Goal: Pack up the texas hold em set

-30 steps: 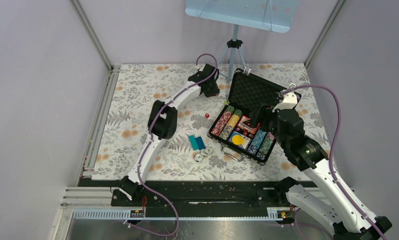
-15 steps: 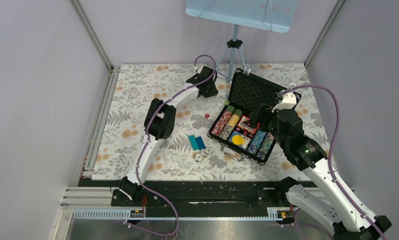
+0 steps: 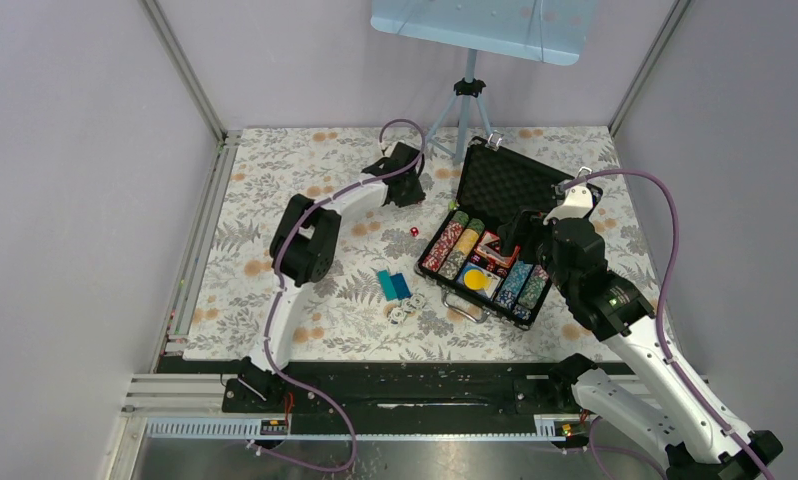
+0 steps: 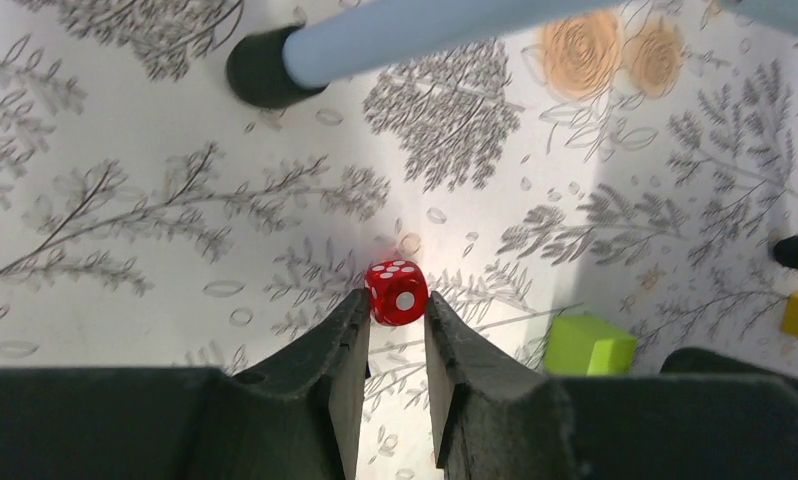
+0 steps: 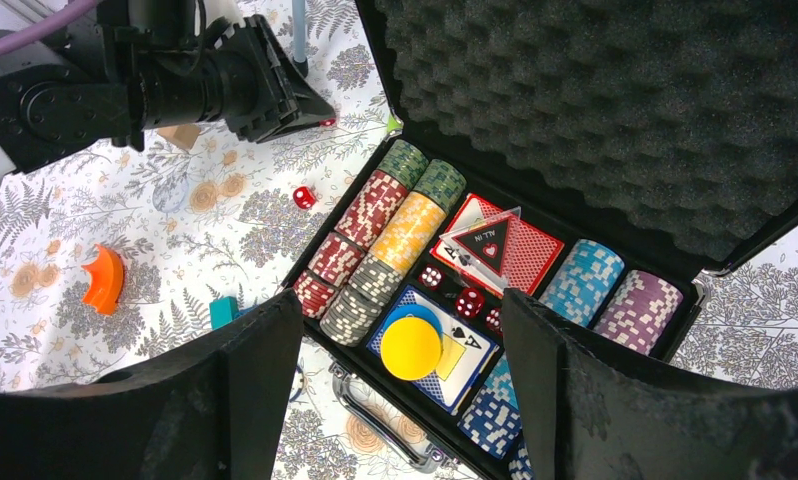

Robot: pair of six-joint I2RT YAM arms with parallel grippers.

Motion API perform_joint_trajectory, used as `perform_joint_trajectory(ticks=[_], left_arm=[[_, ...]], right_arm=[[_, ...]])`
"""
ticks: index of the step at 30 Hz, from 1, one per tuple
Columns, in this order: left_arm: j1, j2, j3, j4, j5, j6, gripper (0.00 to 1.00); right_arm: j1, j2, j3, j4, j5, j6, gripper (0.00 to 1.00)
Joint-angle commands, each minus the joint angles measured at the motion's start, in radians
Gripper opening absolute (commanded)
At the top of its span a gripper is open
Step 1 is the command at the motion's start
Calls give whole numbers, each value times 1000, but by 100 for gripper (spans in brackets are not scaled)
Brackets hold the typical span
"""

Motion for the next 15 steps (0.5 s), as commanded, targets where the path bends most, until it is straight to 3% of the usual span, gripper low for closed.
perform_joint_trajectory(ticks=[1, 15], left_arm=[[-3, -102, -110, 22, -42, 35, 26], [-6, -359, -390, 74, -94, 79, 24]], right_arm=[[-1, 2, 2, 2, -2, 12, 79], [-2, -7, -9, 14, -20, 22, 79]])
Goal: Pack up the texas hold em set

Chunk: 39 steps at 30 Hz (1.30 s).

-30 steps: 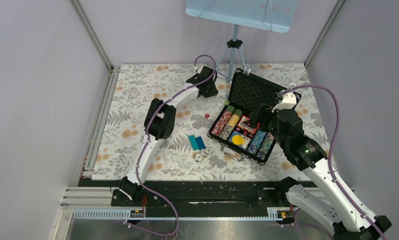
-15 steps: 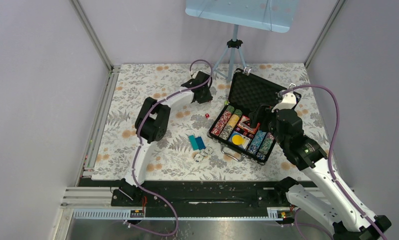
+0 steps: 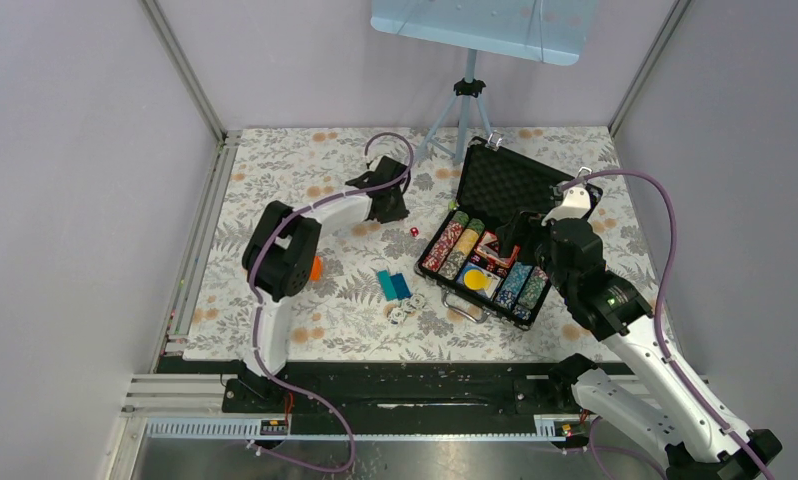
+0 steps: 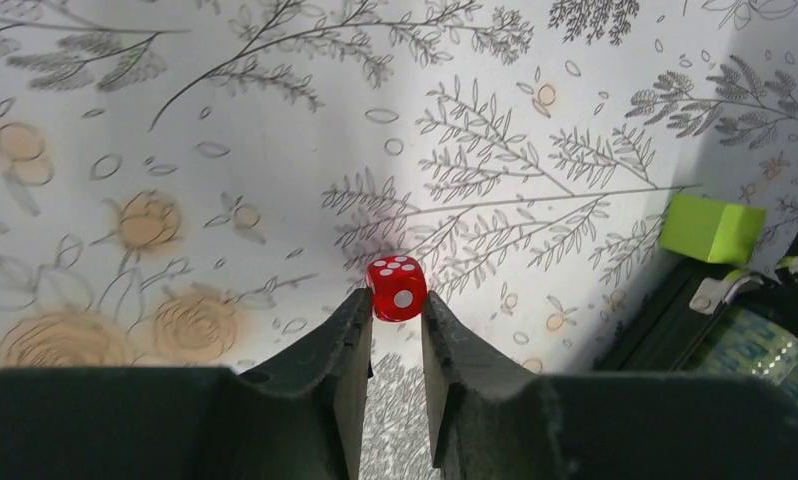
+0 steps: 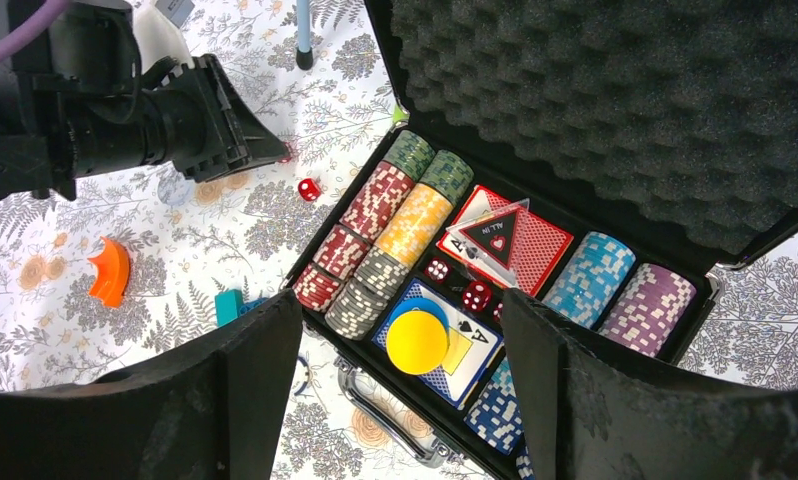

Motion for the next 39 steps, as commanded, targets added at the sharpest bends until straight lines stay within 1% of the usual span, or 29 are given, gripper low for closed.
perform_joint_trajectory(ticks=[1, 4, 9, 12, 15, 18, 20, 24, 28, 34, 39], left_arm=[[-4, -136, -52, 40, -43, 38, 24], [-6, -197, -98, 47, -38, 42, 24], [-26, -293, -169, 40, 14, 65, 24], [-70, -347, -191, 24, 62, 71, 24], [-155, -362, -152, 7, 112, 69, 24], [-279, -333, -79, -12, 153, 84, 24], [-345, -279, -23, -9, 203, 101, 23], [-424, -176, 75, -6, 258, 148, 22], [-452, -126, 123, -13, 277, 180, 21], [-452, -52, 184, -48, 318, 230, 22], [-446, 15, 276, -117, 295, 298, 22]], right_arm=[[-2, -14, 0, 12, -9, 7, 79], [-2, -24, 1, 8, -8, 7, 79], [-2, -41, 9, -14, 15, -9, 79], [-2, -50, 30, -42, 51, -37, 79], [-3, -62, 59, -89, 156, -56, 78], [-6, -72, 99, -143, 218, -87, 78], [-9, -82, 114, -172, 235, -88, 78], [-11, -116, 111, -195, 235, -85, 79], [-11, -136, 106, -213, 244, -85, 79], [-12, -131, 98, -214, 243, -84, 80], [-12, -115, 99, -205, 232, -84, 80]])
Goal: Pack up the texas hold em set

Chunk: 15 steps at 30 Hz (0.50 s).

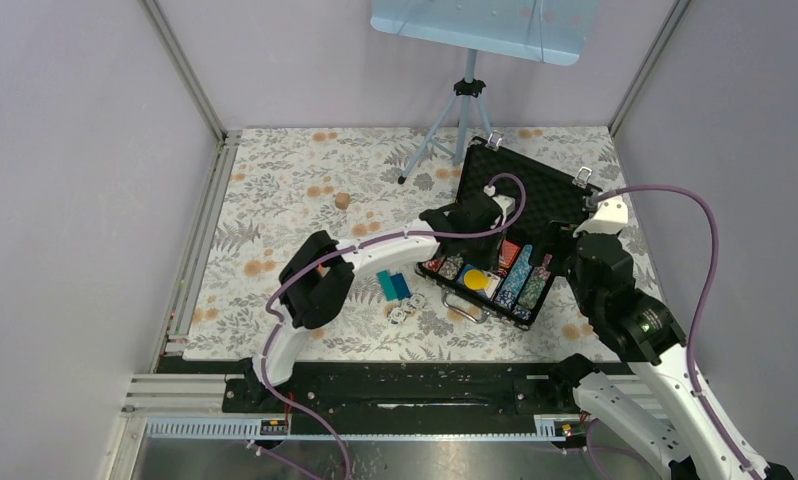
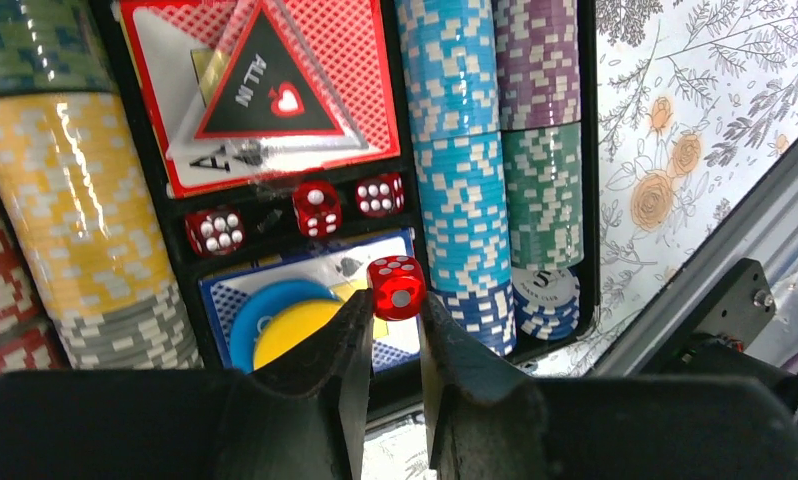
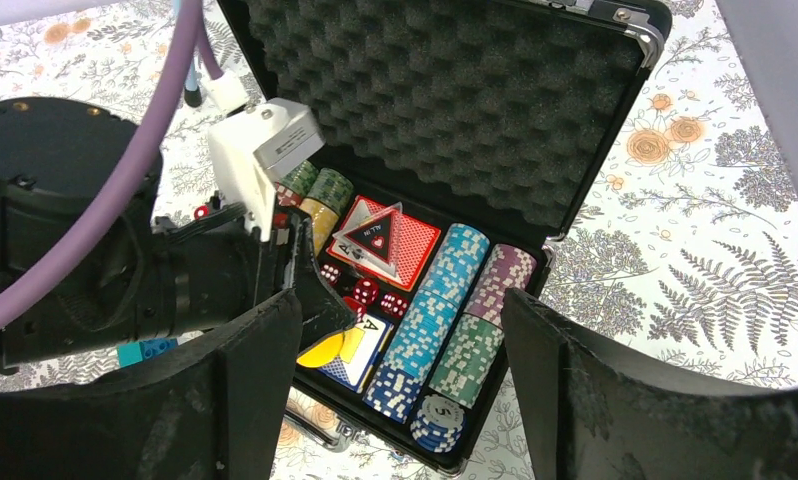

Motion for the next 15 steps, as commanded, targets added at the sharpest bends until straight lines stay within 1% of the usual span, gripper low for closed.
perform_joint_trajectory(ticks=[1, 9, 15], left_arm=[[8, 38, 112, -35, 11, 81, 22], [77, 73, 127, -55, 17, 88, 21], [97, 80, 130, -60, 8, 112, 21]], right_arm=[[-5, 14, 22, 13, 22, -9, 80], [-6, 19, 17, 15, 13, -13, 80], [-5, 28, 11, 30, 0, -20, 81]])
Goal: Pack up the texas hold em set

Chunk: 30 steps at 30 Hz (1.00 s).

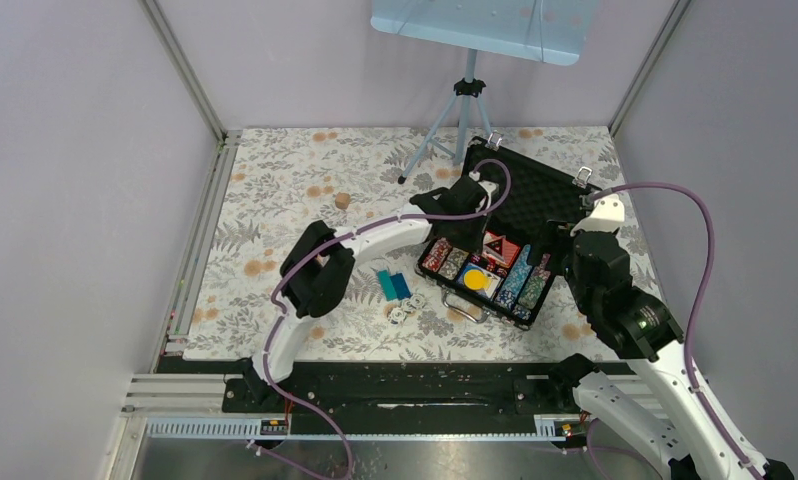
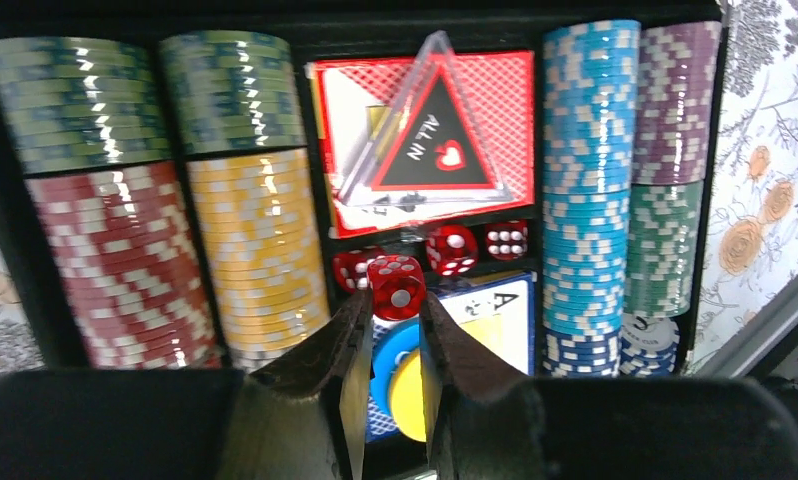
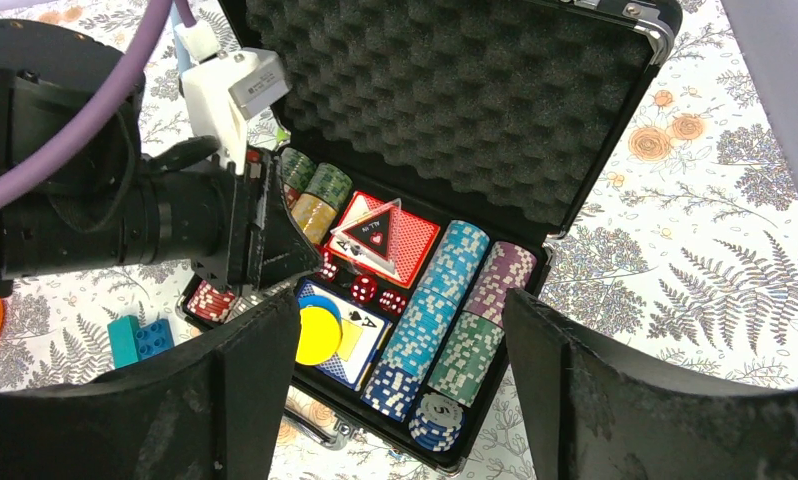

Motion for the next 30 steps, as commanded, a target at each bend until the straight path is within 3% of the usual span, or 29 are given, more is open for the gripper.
perform_joint_trajectory(ticks=[1, 30], left_arm=[[9, 13, 50, -7, 4, 32, 21], [-14, 63, 89, -9, 39, 9, 19]], right_arm=[[-5, 10, 13, 29, 2, -18, 81], [-6, 13, 7, 36, -10, -29, 82]])
